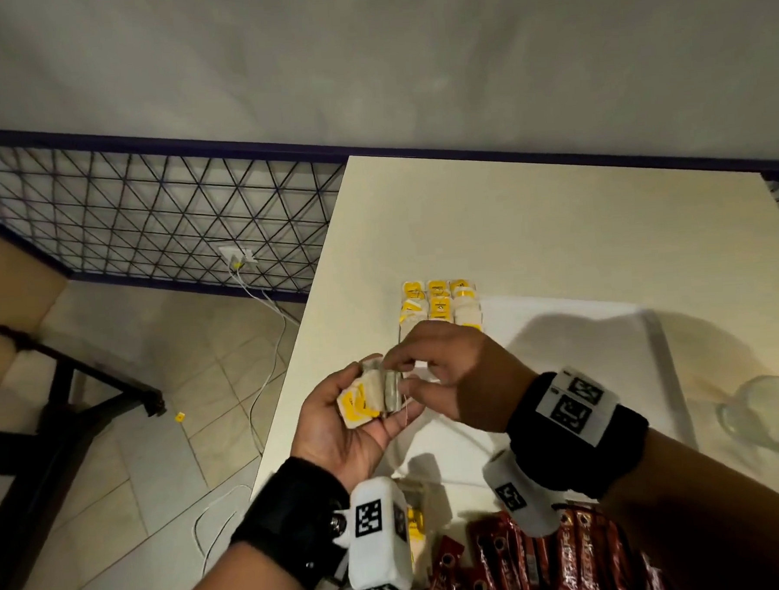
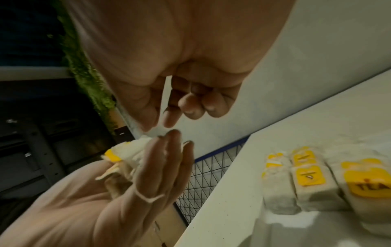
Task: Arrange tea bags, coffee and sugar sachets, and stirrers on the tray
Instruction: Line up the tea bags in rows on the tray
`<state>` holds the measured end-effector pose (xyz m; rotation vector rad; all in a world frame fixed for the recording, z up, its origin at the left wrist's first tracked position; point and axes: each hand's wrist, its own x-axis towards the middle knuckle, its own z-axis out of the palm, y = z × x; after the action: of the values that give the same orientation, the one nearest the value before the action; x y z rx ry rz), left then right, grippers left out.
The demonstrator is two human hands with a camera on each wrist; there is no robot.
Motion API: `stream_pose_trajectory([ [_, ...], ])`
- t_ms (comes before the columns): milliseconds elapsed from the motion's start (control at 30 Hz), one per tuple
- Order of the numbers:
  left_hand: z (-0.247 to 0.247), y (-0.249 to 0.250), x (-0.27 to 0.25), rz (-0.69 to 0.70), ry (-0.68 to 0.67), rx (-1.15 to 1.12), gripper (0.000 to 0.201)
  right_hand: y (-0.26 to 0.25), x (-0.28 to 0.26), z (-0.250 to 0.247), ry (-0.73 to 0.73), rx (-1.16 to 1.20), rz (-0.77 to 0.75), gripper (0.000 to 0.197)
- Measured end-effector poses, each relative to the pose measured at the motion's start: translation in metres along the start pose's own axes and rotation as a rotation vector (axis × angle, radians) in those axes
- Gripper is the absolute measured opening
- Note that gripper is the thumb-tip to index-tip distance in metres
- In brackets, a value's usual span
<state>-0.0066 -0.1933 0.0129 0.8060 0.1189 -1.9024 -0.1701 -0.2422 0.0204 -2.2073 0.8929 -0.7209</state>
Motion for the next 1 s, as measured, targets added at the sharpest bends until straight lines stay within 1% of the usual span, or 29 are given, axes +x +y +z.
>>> stream_pose_trajectory([
  [67,0.002,-0.002,0.000,-0.010,-0.004,0.008,0.031,-0.008,0.000,-0.001,-0.068,-0.003,0.031,0.035],
  [133,0.005,-0.003,-0.002,-0.018,-0.014,0.033,0.033,-0.013,0.000,-0.002,-0.114,-0.049,0.061,0.036],
  [367,0.007,-0.009,-0.007,-0.027,-0.039,0.002,0.033,-0.022,-0.002,-0.011,-0.117,-0.061,0.073,0.009],
  [500,0.006,-0.011,-0.007,-0.042,-0.052,-0.012,0.034,-0.026,-0.004,-0.016,-0.143,-0.030,0.067,0.008],
  [567,0.005,-0.011,-0.006,-0.035,-0.054,-0.005,0.032,-0.029,-0.005,-0.018,-0.130,0.005,0.053,0.011],
  [600,0.004,-0.011,-0.005,-0.024,-0.044,0.007,0.031,-0.031,-0.006,-0.020,-0.114,0.044,0.076,0.013],
  [700,0.004,-0.008,-0.005,0.021,0.031,0.067,0.022,-0.036,-0.009,-0.031,-0.075,0.223,0.240,0.012],
  [800,0.000,-0.001,-0.005,0.106,0.117,0.113,0.008,-0.033,-0.006,-0.040,-0.027,0.317,0.319,0.028],
  [833,-0.002,0.004,-0.006,0.141,0.119,0.158,0.004,-0.031,-0.004,-0.043,-0.034,0.310,0.344,0.029],
  [867,-0.003,0.008,-0.007,0.180,0.101,0.226,0.004,-0.029,-0.002,-0.045,-0.057,0.280,0.360,0.026],
  [900,-0.003,0.012,-0.009,0.220,0.067,0.324,0.009,-0.026,0.000,-0.048,-0.084,0.243,0.372,0.021],
  [967,0.001,0.020,-0.014,0.295,-0.013,0.572,0.020,-0.023,0.003,-0.052,-0.110,0.207,0.397,0.014],
  [1000,0.005,0.022,-0.017,0.333,-0.064,0.707,0.020,-0.021,0.004,-0.053,-0.110,0.206,0.409,0.013],
])
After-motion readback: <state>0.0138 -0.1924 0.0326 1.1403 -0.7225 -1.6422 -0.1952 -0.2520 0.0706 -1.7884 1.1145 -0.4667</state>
